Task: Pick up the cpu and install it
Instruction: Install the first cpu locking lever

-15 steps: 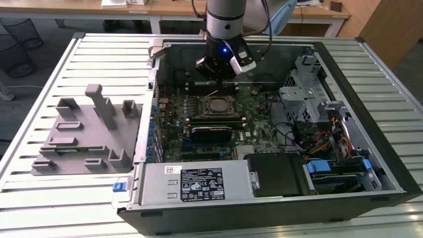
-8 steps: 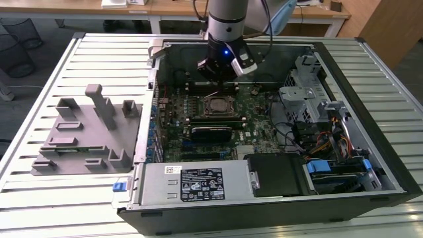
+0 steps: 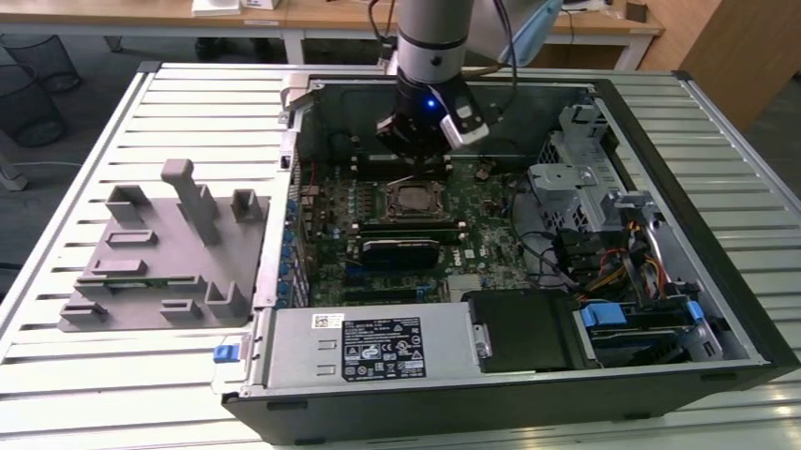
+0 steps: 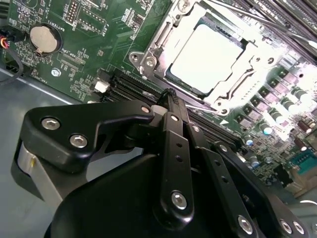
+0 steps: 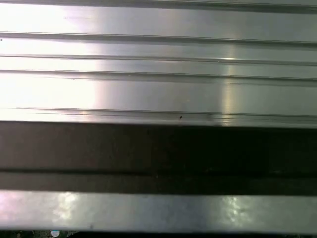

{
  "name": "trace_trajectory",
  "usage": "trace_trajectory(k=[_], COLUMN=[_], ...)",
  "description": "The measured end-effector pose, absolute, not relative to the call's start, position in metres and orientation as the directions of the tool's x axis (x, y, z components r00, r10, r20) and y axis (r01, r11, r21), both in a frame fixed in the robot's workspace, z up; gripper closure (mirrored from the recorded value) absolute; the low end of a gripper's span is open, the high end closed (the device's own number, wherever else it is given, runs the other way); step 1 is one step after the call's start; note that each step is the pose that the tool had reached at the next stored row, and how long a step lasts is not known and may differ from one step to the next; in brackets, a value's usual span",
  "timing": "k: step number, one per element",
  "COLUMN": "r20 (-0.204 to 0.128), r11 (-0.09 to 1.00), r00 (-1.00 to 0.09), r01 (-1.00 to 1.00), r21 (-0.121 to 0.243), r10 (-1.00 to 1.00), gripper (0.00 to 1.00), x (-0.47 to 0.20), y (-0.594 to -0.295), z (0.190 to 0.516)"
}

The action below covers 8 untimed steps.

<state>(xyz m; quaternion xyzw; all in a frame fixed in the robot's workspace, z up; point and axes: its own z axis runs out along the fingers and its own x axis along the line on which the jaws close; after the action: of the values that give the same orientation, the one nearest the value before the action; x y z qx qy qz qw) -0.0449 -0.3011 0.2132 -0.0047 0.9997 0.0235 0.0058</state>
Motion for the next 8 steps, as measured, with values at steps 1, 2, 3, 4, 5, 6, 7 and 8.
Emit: trace_trajectory(k=[1, 2, 3, 4, 5, 6, 7, 8], r20=[-0.012, -0.012, -0.012, -0.012, -0.012, -0.012, -0.012, -0.012], r11=[0.999, 0.999, 0.999, 0.999, 0.999, 0.999, 0.999, 0.999], r00=[-1.000, -1.000, -1.000, -1.000, -1.000, -1.000, -1.000, -1.000], r01=[-0.010, -0.010, -0.010, -0.011, -0.011, -0.011, -0.011, -0.012], r21=[0.047, 0.046, 0.046, 0.046, 0.046, 0.046, 0.046, 0.046], r10=[-0.009, -0.010, -0.010, -0.010, -0.010, -0.011, -0.011, -0.011], gripper=[0.89, 0.89, 0.89, 0.89, 0.89, 0.89, 0.89, 0.89], x=[-0.0442, -0.0435, -0.0428, -0.0420, -0.0413, -0.0406, -0.0401, -0.0395], y=[-0.3010, -0.3008, -0.3007, -0.3006, -0.3004, -0.3003, -0.3002, -0.3002], z=[0.2124, 0.2118, 0.2112, 0.2106, 0.2100, 0.2093, 0.2086, 0.2077])
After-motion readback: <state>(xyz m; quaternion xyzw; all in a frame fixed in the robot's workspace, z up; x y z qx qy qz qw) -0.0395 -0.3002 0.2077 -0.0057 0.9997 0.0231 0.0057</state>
